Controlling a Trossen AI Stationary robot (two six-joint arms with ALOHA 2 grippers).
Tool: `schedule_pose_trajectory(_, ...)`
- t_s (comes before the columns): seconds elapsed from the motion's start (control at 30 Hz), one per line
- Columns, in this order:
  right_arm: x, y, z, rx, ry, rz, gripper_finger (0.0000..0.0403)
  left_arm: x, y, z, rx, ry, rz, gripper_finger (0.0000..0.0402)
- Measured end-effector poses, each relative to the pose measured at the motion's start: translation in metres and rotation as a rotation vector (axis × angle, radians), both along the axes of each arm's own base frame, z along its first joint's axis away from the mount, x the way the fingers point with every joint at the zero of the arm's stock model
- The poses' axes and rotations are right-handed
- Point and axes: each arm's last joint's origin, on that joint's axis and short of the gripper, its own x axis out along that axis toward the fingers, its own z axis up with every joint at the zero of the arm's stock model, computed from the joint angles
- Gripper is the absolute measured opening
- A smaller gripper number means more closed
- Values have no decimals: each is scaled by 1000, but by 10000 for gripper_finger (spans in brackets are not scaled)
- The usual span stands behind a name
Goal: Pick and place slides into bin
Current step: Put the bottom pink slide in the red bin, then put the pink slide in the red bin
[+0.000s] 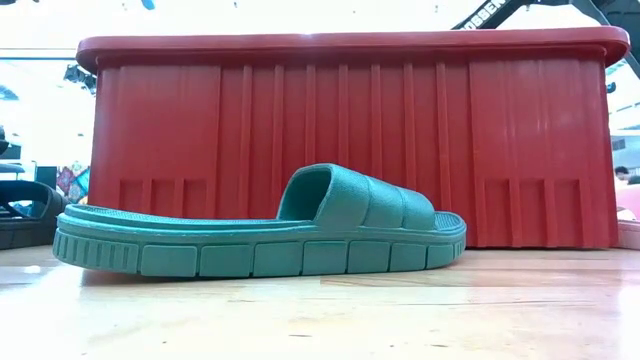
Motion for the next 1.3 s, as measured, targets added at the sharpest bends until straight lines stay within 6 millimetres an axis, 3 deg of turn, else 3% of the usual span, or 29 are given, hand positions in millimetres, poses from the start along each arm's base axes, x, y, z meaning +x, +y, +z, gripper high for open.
schedule_pose_trajectory(0.47, -4, -1, 1, -66, 91, 33, 136, 0, 0, 0, -2, -1, -1, 9)
schedule_pose_trajectory(0.83, 4, 14, 6, -25, 108, 21, 137, 0, 0, 0, -10, -3, -4, 27)
schedule_pose_trajectory(1.03, 19, 12, 35, -75, 64, -8, 161, 0, 0, 0, -10, -6, -4, 28)
schedule_pose_trajectory(1.3, 32, 9, 101, -284, -21, -19, 219, 0, 0, 0, -16, -12, -6, 39)
